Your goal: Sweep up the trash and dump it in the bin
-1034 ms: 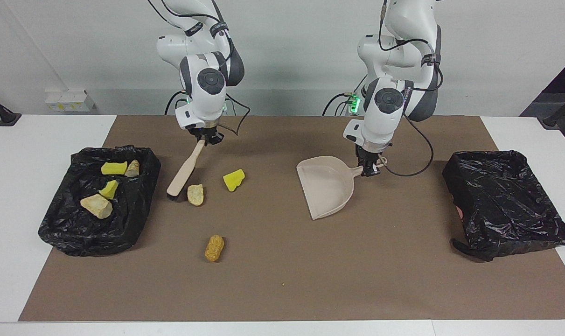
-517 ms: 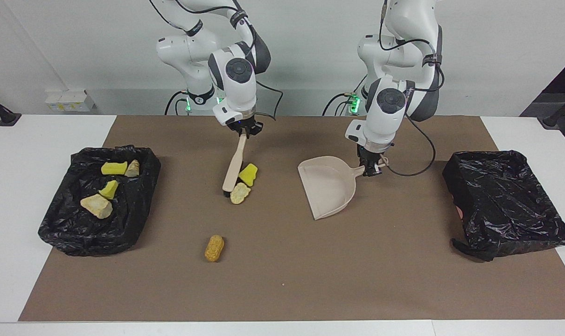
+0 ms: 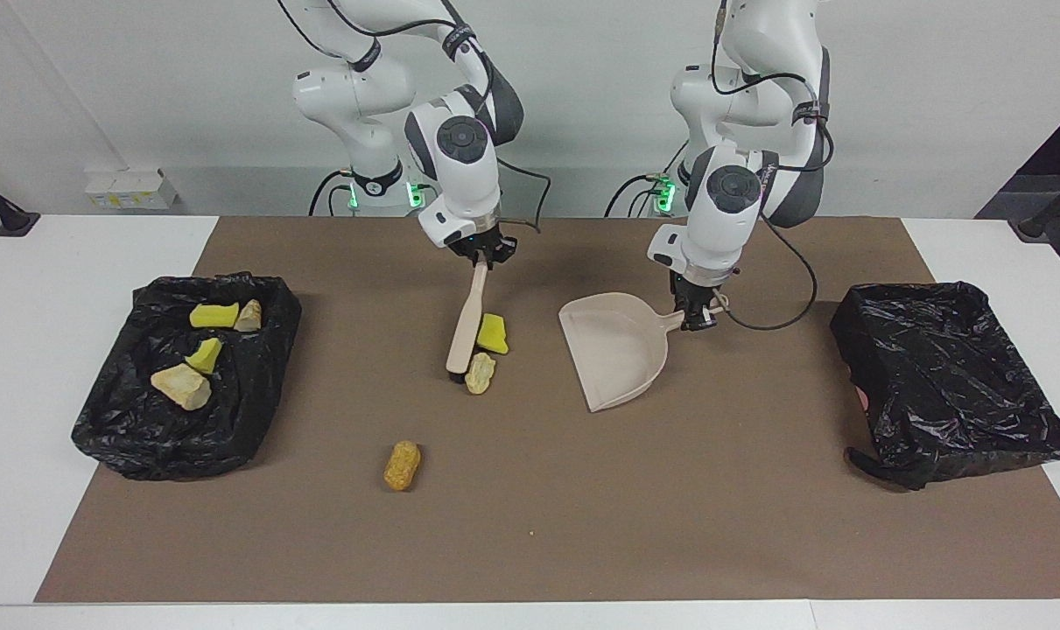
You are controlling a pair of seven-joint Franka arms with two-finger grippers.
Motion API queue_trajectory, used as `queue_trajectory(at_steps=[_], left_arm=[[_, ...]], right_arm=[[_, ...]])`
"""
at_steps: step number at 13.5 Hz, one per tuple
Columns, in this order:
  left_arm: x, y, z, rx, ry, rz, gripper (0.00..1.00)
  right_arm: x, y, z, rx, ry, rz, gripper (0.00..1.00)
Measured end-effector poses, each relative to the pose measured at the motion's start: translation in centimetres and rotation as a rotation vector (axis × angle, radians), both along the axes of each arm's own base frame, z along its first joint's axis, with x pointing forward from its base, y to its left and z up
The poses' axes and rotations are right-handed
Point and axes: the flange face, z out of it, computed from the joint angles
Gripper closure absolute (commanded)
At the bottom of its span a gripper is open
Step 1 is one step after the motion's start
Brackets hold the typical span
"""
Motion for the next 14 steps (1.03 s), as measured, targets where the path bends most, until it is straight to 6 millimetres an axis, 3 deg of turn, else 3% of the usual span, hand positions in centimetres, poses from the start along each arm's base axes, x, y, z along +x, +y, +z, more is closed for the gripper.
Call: queue_trajectory(at_steps=[2,5,9,12,14], left_arm=[[0.0,0.0,0.0,0.000,0.000,0.000,1.00],[0.0,0.0,0.0,0.000,0.000,0.001,1.00],[0.1,0.1,0.0,0.000,0.000,0.003,1.00],[0.1,0.3,0.0,0.000,-0.001,0.005,1.00],[0.1,0.3,0.0,0.000,-0.001,0.005,1.00]], right_arm=[[1.1,1.6,-0.5,0.026,-0.011,0.010,1.00],[0.7,5.2,-2.2,0.058,-0.035,0.055,1.00],[-2.5,9.9,-2.3,0.072,-0.041,0.149,1.00],[-6.4,13.9,-1.0,0.088,-0.053,0.231,1.00],[-7.4,15.0,0.5,0.106,-0.075,0.256,1.00]])
